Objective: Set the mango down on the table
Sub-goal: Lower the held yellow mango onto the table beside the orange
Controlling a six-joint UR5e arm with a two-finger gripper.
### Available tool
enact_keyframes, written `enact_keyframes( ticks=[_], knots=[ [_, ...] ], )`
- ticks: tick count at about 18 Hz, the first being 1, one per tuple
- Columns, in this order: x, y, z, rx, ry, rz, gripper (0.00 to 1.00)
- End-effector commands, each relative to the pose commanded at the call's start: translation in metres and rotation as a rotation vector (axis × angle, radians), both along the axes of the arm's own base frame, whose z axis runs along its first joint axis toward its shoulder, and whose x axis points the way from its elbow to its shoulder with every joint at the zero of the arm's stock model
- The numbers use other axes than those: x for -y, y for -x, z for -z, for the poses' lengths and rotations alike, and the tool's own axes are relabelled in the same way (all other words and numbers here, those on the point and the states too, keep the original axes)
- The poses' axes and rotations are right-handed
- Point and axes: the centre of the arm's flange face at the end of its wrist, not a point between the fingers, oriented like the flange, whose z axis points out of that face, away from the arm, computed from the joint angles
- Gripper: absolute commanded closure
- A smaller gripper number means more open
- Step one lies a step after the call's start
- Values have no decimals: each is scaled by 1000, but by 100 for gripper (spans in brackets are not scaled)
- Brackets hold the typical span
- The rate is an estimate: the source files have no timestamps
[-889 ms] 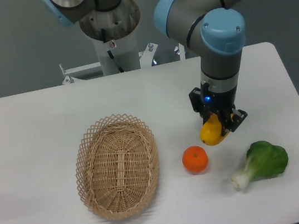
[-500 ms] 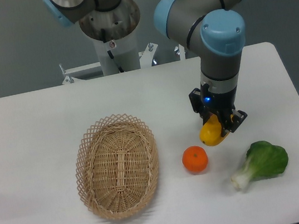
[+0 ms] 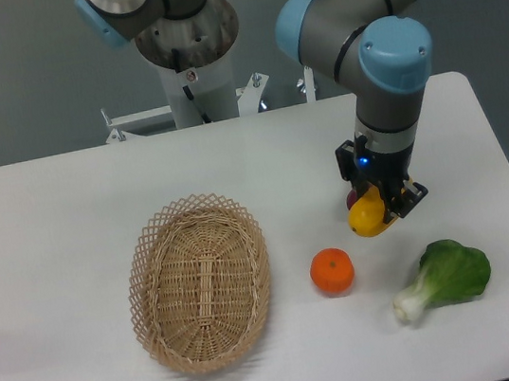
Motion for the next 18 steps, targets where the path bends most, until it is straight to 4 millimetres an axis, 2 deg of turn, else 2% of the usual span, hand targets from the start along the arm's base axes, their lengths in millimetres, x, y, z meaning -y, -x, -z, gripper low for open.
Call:
enact_keyframes(
  ticks=[5,13,18],
  knots=[
    [8,27,41,-47,-20,-6,60],
    [16,13,94,2,5,-9,60],
    [20,6,103,21,13,-11,59]
  ],
)
